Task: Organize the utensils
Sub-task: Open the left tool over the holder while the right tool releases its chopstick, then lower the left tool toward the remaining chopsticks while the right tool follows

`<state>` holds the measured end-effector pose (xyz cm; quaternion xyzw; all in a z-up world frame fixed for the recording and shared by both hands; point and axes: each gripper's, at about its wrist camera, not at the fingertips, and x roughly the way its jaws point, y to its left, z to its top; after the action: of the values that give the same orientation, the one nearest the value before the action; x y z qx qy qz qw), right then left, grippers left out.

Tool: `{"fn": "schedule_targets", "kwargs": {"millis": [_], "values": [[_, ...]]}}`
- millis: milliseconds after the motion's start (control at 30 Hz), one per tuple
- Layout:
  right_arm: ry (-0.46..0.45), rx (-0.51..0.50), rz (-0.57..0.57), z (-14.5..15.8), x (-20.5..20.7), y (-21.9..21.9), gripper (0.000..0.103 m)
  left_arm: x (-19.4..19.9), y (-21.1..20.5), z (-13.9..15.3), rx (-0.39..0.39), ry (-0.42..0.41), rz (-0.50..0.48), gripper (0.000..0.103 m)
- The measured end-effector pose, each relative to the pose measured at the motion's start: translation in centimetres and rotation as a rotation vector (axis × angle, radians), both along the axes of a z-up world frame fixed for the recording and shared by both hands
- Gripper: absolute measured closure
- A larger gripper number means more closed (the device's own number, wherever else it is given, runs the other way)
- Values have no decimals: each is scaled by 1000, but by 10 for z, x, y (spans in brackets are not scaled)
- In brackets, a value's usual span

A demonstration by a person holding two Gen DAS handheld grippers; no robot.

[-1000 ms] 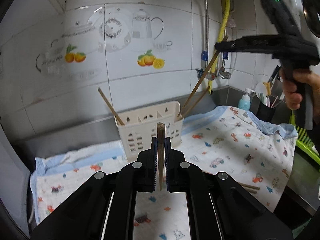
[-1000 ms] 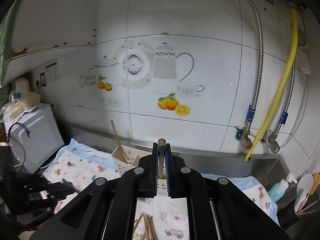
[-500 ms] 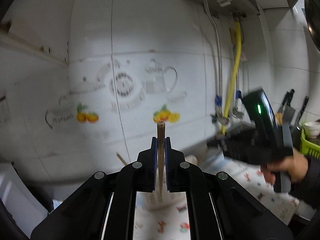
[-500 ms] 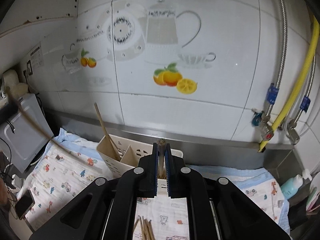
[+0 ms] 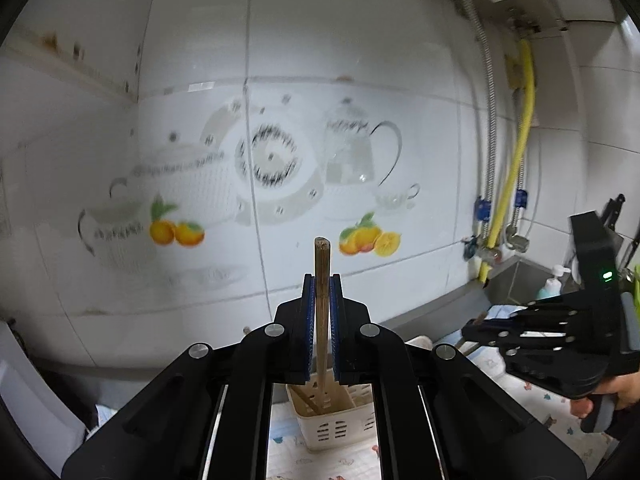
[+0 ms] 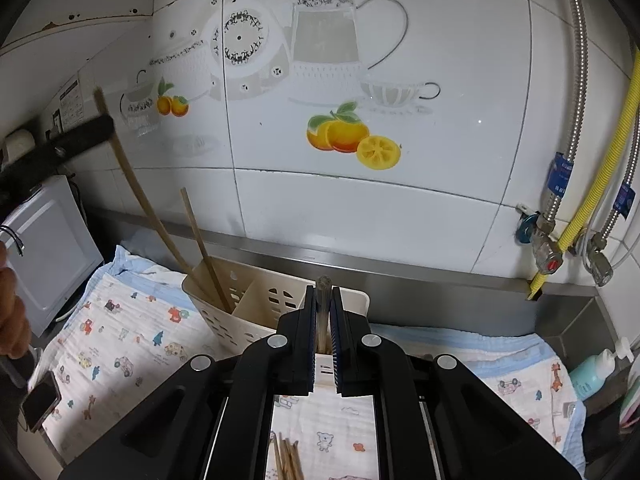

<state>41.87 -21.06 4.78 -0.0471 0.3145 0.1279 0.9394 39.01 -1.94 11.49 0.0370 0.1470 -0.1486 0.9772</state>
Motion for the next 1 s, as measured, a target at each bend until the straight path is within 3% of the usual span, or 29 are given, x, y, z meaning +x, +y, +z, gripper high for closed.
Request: {"fn": "schedule_targets", "kwargs": {"millis": [367,533,733,1000], "values": [[-8,16,-15,2,-3,-5,95,16,12,-25,-29,90,24,96],[-43,30,-23,16,-17,-12,85,8,14,-20,-34,78,17,95],[-72,38,-19,23,-59,-22,85,-21,20,-14,-46,66,6,94],[-47,37,3,-6,-130,-28,85,-75,26,-31,-66,89,-19,93]]}}
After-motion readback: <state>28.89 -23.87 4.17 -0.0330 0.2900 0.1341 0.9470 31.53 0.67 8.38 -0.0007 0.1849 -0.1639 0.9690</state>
